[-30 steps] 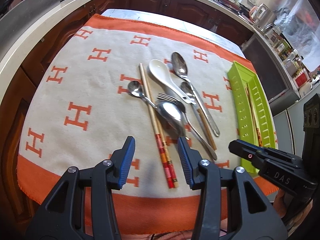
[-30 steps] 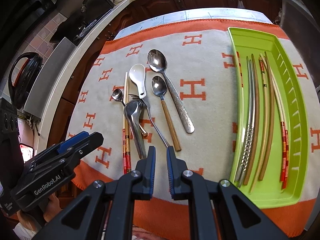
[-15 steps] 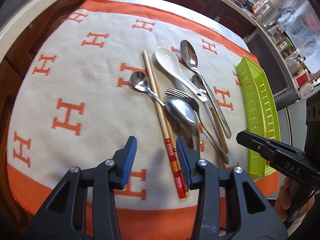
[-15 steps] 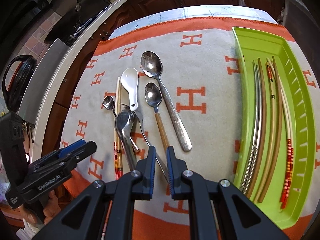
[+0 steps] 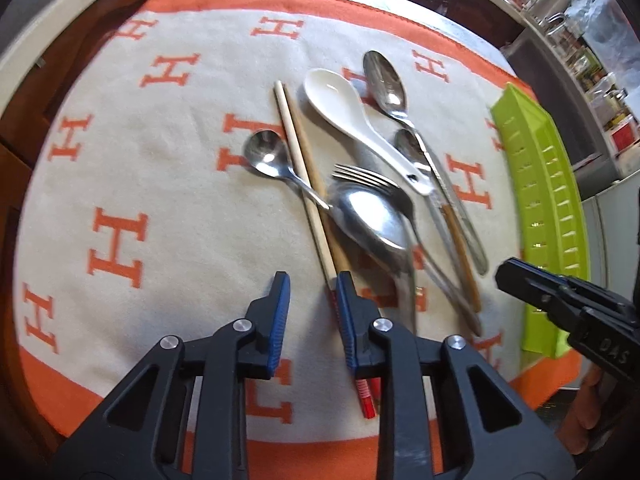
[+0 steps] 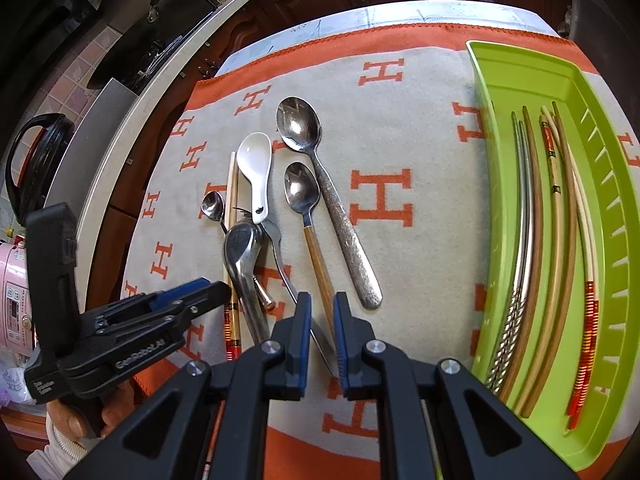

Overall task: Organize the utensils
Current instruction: 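Grasp a red-banded chopstick with the left gripper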

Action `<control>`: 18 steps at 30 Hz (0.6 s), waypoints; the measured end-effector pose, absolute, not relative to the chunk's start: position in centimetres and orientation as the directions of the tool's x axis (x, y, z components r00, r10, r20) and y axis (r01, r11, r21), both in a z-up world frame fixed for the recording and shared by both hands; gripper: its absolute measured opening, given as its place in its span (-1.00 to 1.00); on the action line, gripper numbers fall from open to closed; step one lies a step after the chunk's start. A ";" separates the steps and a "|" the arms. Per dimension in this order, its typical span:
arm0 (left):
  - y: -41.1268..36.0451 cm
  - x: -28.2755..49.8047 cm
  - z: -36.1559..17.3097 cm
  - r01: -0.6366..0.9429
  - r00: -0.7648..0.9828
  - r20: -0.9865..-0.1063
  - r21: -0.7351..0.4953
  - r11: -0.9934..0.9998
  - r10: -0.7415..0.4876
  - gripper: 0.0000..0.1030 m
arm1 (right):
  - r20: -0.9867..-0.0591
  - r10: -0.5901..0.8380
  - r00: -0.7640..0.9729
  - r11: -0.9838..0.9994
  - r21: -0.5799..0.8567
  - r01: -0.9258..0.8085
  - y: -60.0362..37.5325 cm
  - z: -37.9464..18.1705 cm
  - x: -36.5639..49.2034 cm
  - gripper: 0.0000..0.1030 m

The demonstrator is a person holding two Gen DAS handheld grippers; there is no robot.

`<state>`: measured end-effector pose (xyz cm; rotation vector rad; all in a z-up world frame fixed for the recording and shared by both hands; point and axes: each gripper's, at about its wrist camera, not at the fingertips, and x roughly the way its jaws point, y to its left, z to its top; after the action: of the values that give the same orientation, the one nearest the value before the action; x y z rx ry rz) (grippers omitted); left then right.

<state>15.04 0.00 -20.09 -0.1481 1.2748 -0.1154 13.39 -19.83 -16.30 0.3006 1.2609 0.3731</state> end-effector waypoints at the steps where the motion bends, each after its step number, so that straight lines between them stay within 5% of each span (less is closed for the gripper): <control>1: 0.0 15.1 -20.1 0.008 0.289 -0.943 -0.173 0.985 -0.168 -0.59 | -0.862 0.435 0.259 0.900 0.422 -0.107 -19.9 -16.4 13.4 -0.79; 15: -3.8 16.3 -20.3 0.095 0.251 -0.968 0.044 0.994 0.019 -0.59 | -0.847 0.466 0.256 0.884 0.459 -0.089 -21.3 -17.1 13.2 -0.79; 18: -3.3 16.5 -20.2 0.096 0.228 -0.974 0.013 0.995 -0.009 -0.87 | -0.843 0.471 0.261 0.881 0.465 -0.088 -21.6 -17.0 13.1 -0.79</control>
<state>16.50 -3.33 -20.24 0.0751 1.3396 -0.0726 13.11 -21.59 -17.04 0.3571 1.2565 0.3894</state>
